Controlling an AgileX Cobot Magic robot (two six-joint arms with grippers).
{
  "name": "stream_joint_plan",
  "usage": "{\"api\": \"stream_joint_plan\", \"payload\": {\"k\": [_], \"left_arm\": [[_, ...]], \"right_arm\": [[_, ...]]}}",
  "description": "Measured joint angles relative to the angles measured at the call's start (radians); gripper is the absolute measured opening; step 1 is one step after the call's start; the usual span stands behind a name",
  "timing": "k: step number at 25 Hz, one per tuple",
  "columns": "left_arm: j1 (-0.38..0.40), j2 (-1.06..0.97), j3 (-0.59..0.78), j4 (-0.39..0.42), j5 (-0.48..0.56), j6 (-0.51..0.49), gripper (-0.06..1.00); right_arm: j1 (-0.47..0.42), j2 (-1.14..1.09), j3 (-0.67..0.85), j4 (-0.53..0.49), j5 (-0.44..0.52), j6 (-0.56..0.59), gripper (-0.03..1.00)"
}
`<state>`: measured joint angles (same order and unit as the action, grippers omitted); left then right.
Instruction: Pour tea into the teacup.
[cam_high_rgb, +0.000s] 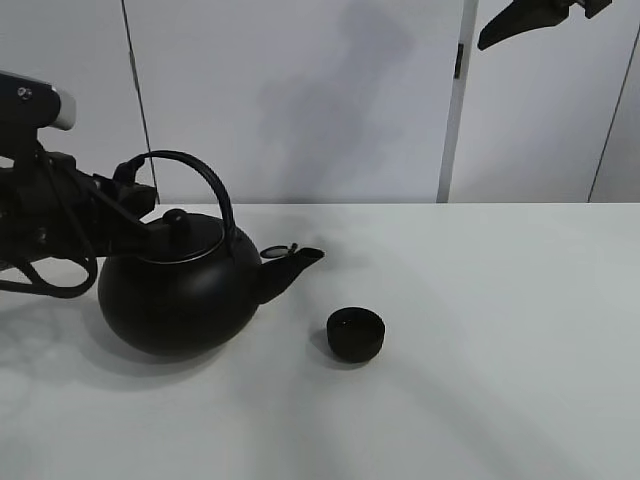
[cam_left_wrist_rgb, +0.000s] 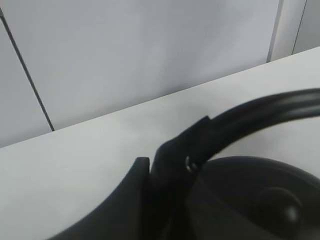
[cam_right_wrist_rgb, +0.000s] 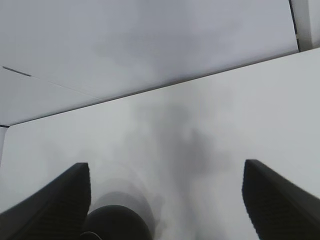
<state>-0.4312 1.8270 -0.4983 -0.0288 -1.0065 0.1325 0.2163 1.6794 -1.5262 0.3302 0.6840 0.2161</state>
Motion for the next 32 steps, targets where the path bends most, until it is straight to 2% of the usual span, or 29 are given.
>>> {"api": "stream_joint_plan", "payload": {"k": [17,22,32], "left_arm": [[0.000,0.059,0.014,0.022,-0.033,0.000,0.10],[0.000,0.059,0.015,0.052,-0.034,-0.001,0.11],[0.000,0.043,0.074,0.087,-0.130,-0.055,0.27]], "right_arm": [[0.000,0.000,0.000,0.000,-0.002,0.000,0.57],[0.000,0.000,0.000,0.000,-0.002,0.000,0.57],[0.000,0.000,0.000,0.001,-0.002,0.000,0.57]]}}
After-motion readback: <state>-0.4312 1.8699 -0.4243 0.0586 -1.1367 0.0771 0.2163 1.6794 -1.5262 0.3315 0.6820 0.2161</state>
